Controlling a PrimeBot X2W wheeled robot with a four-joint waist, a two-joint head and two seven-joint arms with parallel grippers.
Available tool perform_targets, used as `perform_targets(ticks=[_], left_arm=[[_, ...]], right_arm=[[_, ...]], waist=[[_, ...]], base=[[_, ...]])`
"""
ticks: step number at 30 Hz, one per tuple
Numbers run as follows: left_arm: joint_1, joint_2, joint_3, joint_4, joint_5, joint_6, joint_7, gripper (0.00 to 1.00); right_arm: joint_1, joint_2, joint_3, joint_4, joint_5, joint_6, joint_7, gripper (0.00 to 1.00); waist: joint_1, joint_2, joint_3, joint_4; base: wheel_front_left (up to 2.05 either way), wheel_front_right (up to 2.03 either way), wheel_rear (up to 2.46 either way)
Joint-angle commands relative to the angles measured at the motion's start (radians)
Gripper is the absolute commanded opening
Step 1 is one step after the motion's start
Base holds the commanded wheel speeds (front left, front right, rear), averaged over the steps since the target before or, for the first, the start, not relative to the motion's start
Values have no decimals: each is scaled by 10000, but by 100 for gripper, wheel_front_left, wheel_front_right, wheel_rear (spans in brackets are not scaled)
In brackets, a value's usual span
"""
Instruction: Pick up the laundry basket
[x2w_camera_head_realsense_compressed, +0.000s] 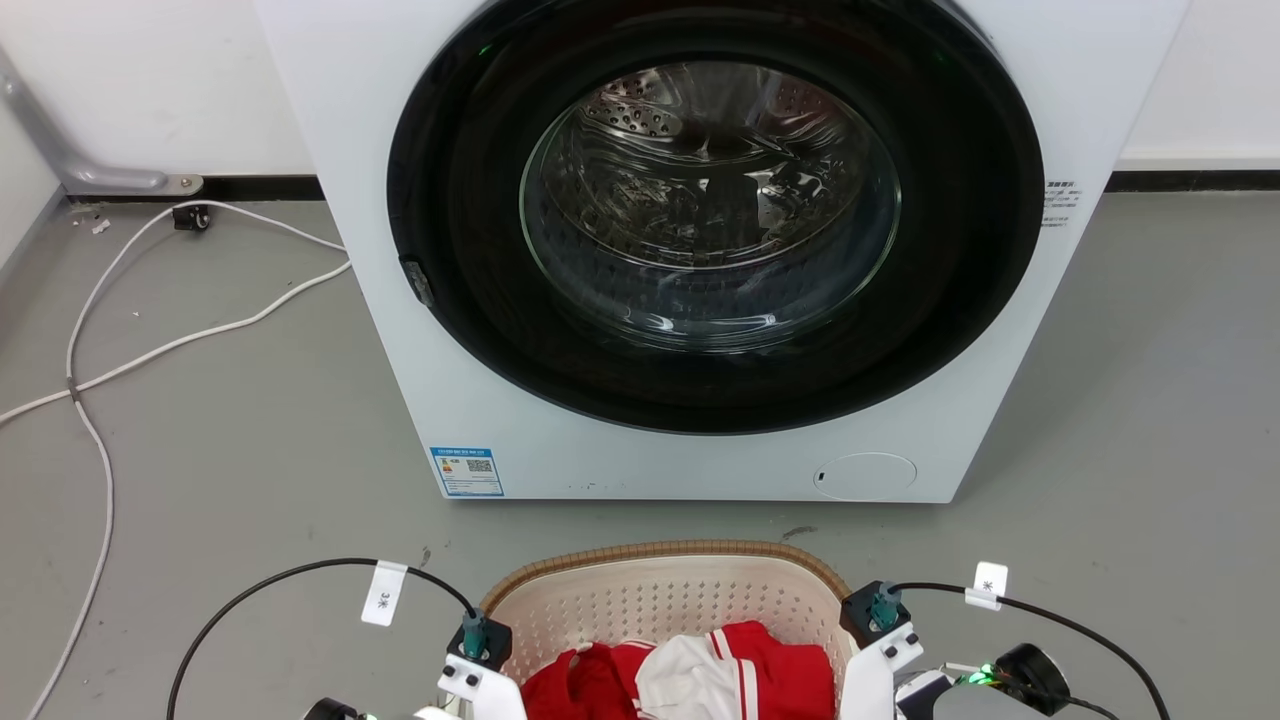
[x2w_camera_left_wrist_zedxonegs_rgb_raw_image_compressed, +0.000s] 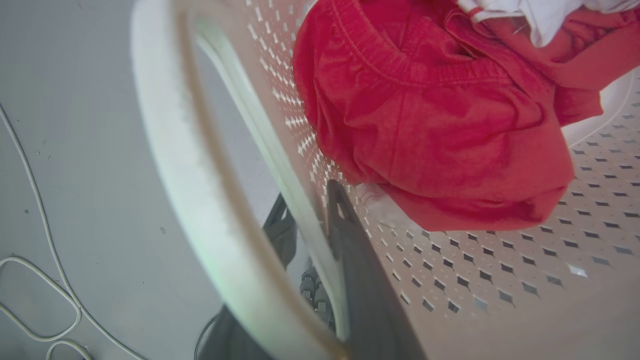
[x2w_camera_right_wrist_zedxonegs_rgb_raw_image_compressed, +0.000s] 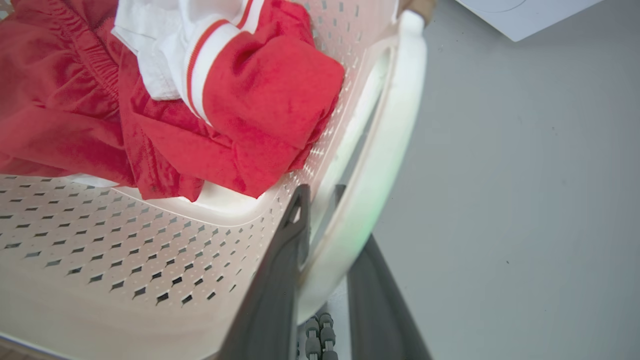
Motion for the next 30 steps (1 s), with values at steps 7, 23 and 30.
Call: perform_targets(ticks=[7,23,30], left_arm=[[-234,-204,-236,-39,-112,-118,-177,0],[-258,-190,-455,28,-264,-119,-273,0],[-297,-196,-531,53,-322,-119,-321,0]], right_arm=[[-189,133,251,-60,186,43,-117,0],[-243,135,565,-20,493,43,-158,0],[-271,136,698,-7,635,43,-188,0]], waist=[[-1,0,13,37],[-1,0,24,18],[-1,0,35,12]], base=[[0,0,0],[0,0,0],[0,0,0]])
